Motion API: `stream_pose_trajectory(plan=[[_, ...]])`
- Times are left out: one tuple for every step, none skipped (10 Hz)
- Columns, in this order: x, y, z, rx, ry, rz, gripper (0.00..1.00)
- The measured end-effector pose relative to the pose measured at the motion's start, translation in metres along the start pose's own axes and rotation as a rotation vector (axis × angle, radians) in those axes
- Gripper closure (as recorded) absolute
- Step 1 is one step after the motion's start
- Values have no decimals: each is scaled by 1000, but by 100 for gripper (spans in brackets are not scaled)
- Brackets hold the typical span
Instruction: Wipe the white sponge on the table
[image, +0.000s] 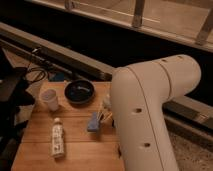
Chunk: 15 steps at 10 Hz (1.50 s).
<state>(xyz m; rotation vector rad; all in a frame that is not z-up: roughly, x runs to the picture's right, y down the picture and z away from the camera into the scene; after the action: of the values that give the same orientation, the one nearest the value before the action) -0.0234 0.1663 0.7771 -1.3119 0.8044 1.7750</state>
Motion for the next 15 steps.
stream_pose_trajectory(plan=[[1, 1, 0, 3, 2, -6, 99], [1, 6, -3, 3, 5, -21, 99], [1, 14, -3, 4, 12, -34, 99], [1, 18, -4, 4, 12, -39, 99], [-1, 17, -8, 2, 11, -40, 99], [-1, 20, -11, 3, 13, -48, 99], [-1, 25, -14, 2, 14, -56, 99], [0, 30, -15, 1, 15, -63, 99], [1, 39, -16, 2, 18, -75, 99], [0, 39, -19, 2, 20, -77, 99], [0, 40, -21, 2, 20, -81, 99], [-1, 44, -23, 5, 21, -89, 99], [-2, 47, -24, 6, 22, -94, 99], [-2, 51, -26, 8, 24, -98, 99], [-2, 57, -26, 12, 29, -104, 99]])
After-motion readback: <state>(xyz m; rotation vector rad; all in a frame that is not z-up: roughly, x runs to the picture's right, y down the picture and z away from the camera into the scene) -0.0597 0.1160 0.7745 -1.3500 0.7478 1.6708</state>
